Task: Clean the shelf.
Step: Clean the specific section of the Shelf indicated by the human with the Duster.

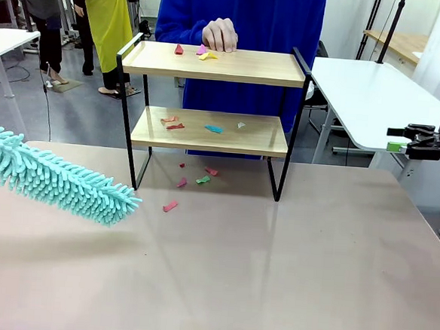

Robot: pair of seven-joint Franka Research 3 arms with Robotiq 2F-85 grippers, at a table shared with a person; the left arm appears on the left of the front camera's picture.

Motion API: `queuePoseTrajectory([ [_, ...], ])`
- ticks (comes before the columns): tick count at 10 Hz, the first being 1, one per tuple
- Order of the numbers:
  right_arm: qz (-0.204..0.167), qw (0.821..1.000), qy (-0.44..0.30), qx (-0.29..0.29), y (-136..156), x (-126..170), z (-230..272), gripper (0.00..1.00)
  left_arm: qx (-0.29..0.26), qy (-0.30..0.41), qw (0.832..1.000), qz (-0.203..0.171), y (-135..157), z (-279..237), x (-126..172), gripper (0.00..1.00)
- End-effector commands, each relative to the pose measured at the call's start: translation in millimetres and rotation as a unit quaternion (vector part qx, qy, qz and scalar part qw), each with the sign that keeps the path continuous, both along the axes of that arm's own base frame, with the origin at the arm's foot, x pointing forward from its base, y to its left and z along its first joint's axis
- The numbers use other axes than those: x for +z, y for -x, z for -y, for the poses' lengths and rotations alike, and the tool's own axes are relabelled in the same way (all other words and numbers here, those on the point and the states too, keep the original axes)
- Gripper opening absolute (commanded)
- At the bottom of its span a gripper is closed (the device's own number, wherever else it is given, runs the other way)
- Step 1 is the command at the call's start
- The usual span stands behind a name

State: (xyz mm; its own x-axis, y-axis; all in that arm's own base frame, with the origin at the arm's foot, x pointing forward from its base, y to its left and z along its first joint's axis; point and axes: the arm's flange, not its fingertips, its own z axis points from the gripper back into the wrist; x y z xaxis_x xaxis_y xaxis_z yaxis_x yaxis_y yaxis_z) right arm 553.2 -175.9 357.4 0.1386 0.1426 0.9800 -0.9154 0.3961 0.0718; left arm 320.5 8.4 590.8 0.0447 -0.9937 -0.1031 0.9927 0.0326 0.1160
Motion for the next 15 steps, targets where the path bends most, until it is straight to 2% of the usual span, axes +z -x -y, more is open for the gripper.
queuePoseTrajectory([
  [1, 0.003, 1.0, 0.002, -0.001, 3, 3, -4, 1.0, -0.02, 0.038, 0.999, -0.005, 5, 8, 12, 0.13],
  [3, 0.003, 1.0, 0.002, -0.001, 3, 3, -4, 1.0, -0.033, 0.144, 0.989, -0.01, 14, 18, 39, 0.13],
  [5, 0.003, 1.0, 0.002, -0.001, 3, 3, -4, 1.0, -0.019, 0.195, 0.98, -0.033, 26, 42, 63, 0.13],
  [6, 0.003, 1.0, 0.002, -0.001, 3, 3, -4, 1.0, 0.038, 0.226, 0.973, -0.039, 33, 62, 76, 0.13],
  [7, 0.003, 1.0, 0.002, -0.001, 3, 3, -4, 1.0, 0.05, 0.231, 0.972, -0.011, 45, 85, 90, 0.13],
  [9, 0.003, 1.0, 0.002, -0.001, 3, 3, -4, 1.0, 0.179, 0.273, 0.945, 0.022, 58, 140, 120, 0.13],
  [10, 0.003, 1.0, 0.002, -0.001, 3, 3, -4, 1.0, 0.209, 0.287, 0.934, 0.034, 57, 165, 126, 0.13],
  [11, 0.003, 1.0, 0.002, -0.001, 3, 3, -4, 1.0, 0.24, 0.302, 0.922, 0.031, 52, 195, 131, 0.13],
  [12, 0.003, 1.0, 0.002, -0.001, 3, 3, -4, 1.0, 0.249, 0.323, 0.913, 0.032, 49, 212, 134, 0.13],
  [13, 0.003, 1.0, 0.002, -0.001, 3, 3, -4, 1.0, 0.215, 0.313, 0.925, 0.021, 47, 215, 137, 0.13],
  [14, 0.003, 1.0, 0.002, -0.001, 3, 3, -4, 1.0, 0.234, 0.302, 0.924, 0.025, 61, 199, 132, 0.13],
  [15, 0.003, 1.0, 0.002, -0.001, 3, 3, -4, 1.0, 0.234, 0.302, 0.924, 0.025, 61, 199, 132, 0.13],
])
